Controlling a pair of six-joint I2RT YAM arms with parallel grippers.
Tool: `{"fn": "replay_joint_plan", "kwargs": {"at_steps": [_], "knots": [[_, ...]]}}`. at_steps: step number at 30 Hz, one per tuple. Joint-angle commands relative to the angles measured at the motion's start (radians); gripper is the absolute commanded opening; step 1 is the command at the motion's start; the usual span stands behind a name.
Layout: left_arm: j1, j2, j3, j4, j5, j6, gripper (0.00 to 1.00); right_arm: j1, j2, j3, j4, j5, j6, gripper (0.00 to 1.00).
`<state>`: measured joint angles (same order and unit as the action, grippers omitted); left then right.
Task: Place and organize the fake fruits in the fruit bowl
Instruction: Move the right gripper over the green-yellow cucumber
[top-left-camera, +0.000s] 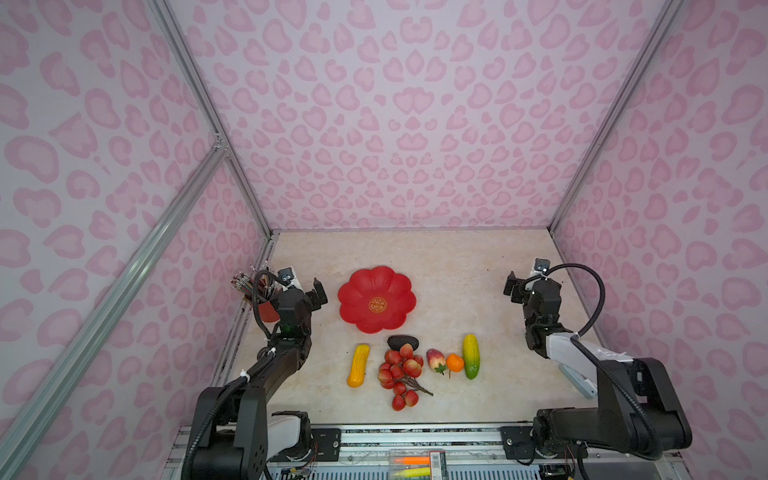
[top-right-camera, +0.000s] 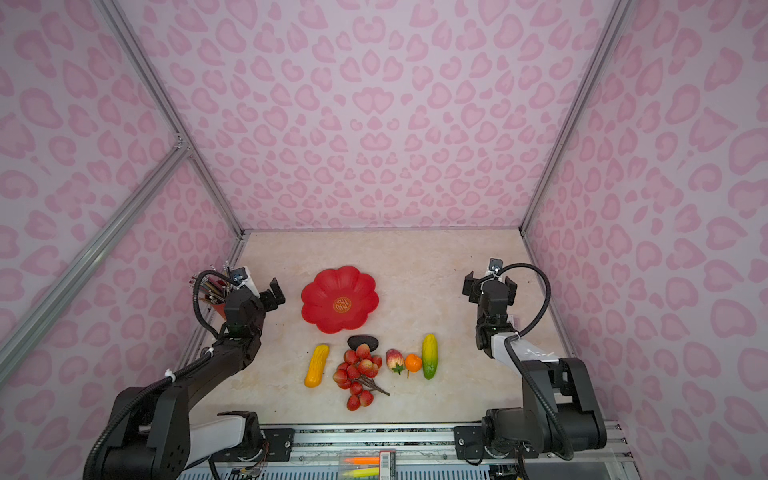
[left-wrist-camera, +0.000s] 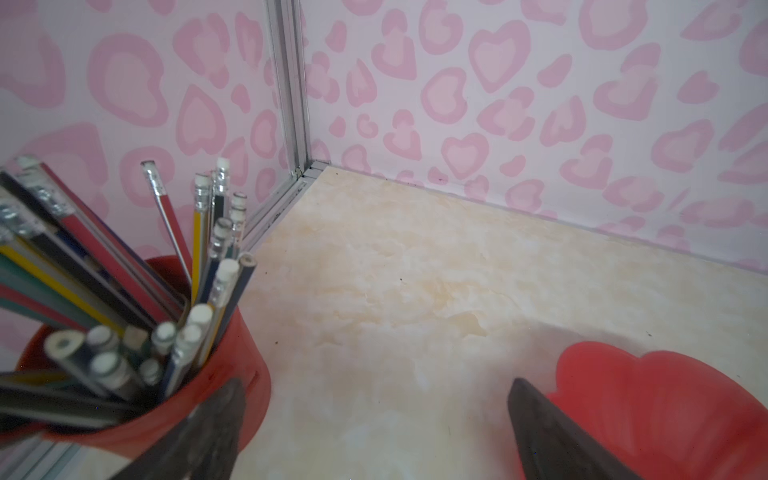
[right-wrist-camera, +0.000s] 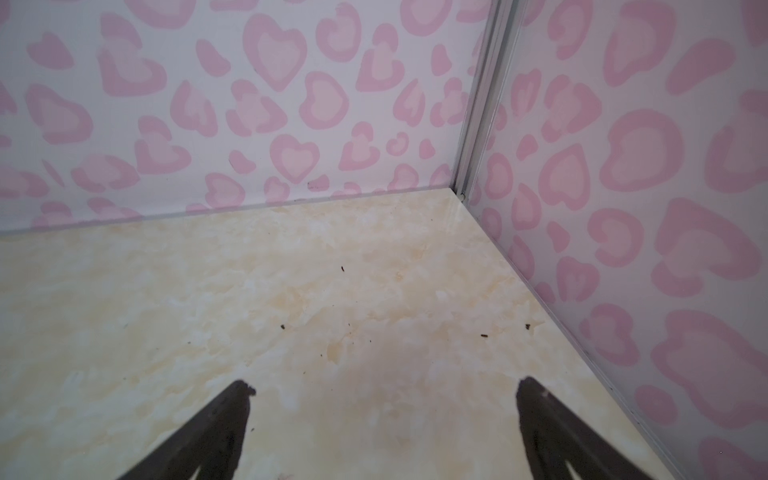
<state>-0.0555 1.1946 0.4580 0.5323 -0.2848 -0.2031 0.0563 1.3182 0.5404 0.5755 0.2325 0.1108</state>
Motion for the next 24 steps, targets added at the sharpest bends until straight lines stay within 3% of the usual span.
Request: {"fn": "replay_joint_plan", "kwargs": {"at_steps": [1,4,5,9,13,19,24], "knots": [[-0.013,-0.101,0.018,-0.089,0.017,-0.09,0.99,-0.023,-0.079,0.053,-0.342,-0.018,0.234,1.0],[-0.015,-0.193,0.051,-0.178,0.017,-0.161,0.99,-0.031,-0.132,0.064,-0.422,-0.235,0.254,0.98],[-0.015,-0.217,0.058,-0.203,0.022,-0.187,0.99,-0.012,-0.143,0.076,-0.469,-0.248,0.261,0.96],[-0.015,-0.293,0.067,-0.297,0.089,-0.283,0.99,0.146,-0.178,0.121,-0.709,-0.162,0.293,0.92],[-0.014,-0.339,0.067,-0.392,0.112,-0.306,1.0,0.313,-0.203,0.096,-0.847,-0.096,0.424,0.88],[-0.01,-0.444,0.049,-0.444,0.055,-0.315,0.96,0.498,-0.213,0.002,-0.887,-0.057,0.627,0.82],[-0.009,-0.473,0.05,-0.445,0.054,-0.3,0.96,0.621,-0.171,-0.014,-0.883,0.004,0.714,0.8]]}}
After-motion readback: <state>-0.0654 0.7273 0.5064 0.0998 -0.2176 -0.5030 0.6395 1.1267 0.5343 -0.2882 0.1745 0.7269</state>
